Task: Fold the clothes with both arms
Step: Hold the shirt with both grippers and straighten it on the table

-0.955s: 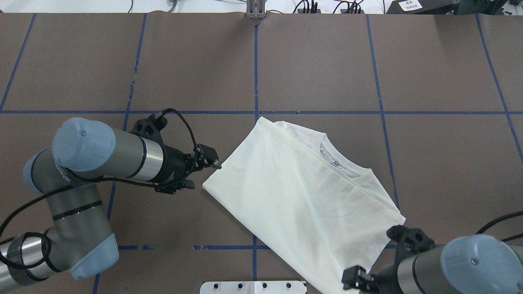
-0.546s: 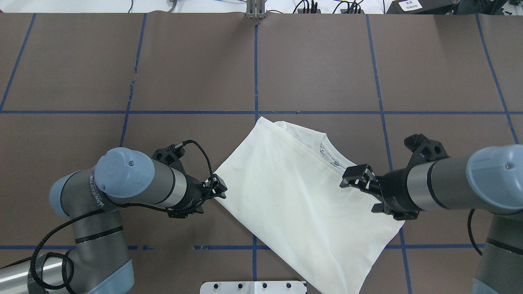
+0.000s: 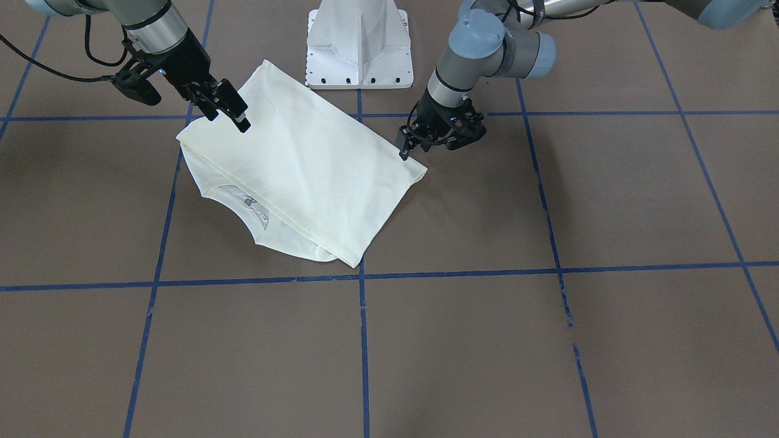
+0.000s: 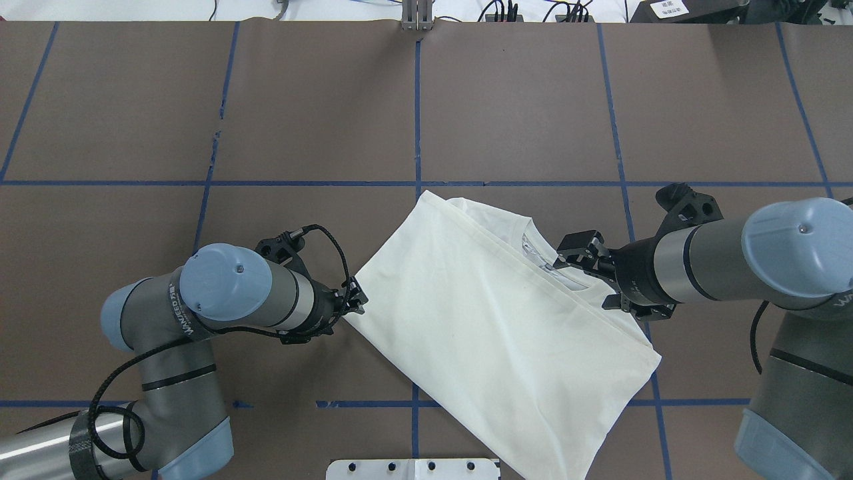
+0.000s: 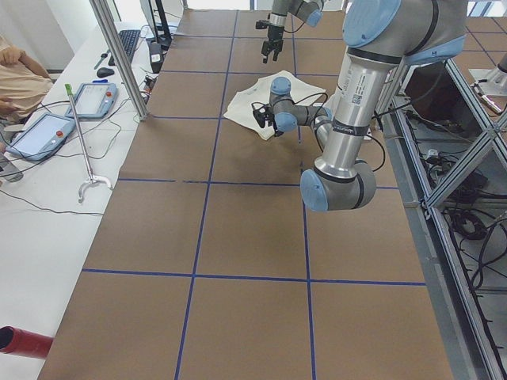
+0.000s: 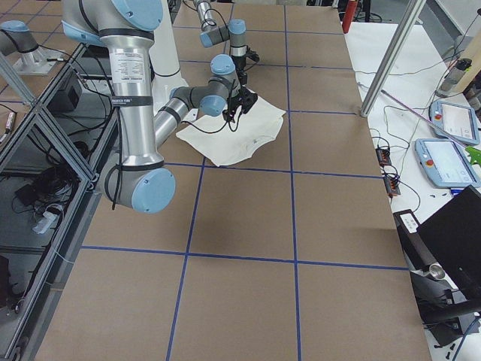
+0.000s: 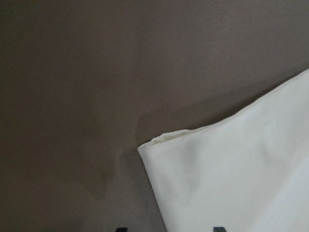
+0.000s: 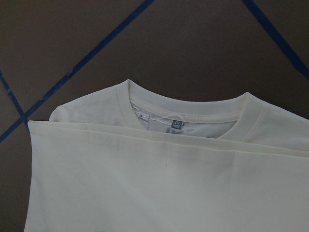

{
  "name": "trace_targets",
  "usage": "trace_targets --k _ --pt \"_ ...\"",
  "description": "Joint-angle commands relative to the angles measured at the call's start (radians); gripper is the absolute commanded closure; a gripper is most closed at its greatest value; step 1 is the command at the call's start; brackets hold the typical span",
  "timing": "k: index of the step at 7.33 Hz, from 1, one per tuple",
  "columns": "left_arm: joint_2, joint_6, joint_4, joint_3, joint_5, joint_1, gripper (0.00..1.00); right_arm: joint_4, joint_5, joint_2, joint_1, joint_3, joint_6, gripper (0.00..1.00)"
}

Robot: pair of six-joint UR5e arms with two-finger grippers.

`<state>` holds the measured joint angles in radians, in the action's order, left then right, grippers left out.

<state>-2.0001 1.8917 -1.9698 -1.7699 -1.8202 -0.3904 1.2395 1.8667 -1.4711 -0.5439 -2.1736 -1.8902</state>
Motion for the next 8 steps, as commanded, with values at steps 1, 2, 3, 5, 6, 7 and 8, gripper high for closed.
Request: trace_targets --k 1,2,3,5,6,7,8 --pt "-0.011 0.000 0.000 0.027 0.015 -0.001 0.42 -0.003 -0.003 0.008 -0.001 0.011 0.000 0.00" --pt "-0.012 0.000 -0.001 0.029 0.016 -0.001 0.48 -0.003 -0.004 0.008 -0.001 0.014 0.000 0.00" --pt "-0.014 0.000 -0.001 0.038 0.016 -0.004 0.58 -0.002 -0.006 0.008 -0.001 0.015 0.000 0.00" --pt "-0.022 -0.002 -0.007 0.056 0.028 -0.022 0.94 -0.003 -0.007 0.009 -0.001 0.015 0.000 0.00" --pt "-0.022 -0.003 -0.007 0.061 0.038 -0.027 1.00 -0.003 -0.006 0.009 0.001 0.015 0.000 0.00" --pt "-0.022 -0.046 -0.001 0.060 0.038 -0.042 1.00 -0.003 -0.004 0.011 0.001 0.017 0.000 0.00" --pt "-0.022 -0.107 0.000 0.061 0.038 -0.082 1.00 -0.003 -0.004 0.011 0.001 0.017 0.000 0.00"
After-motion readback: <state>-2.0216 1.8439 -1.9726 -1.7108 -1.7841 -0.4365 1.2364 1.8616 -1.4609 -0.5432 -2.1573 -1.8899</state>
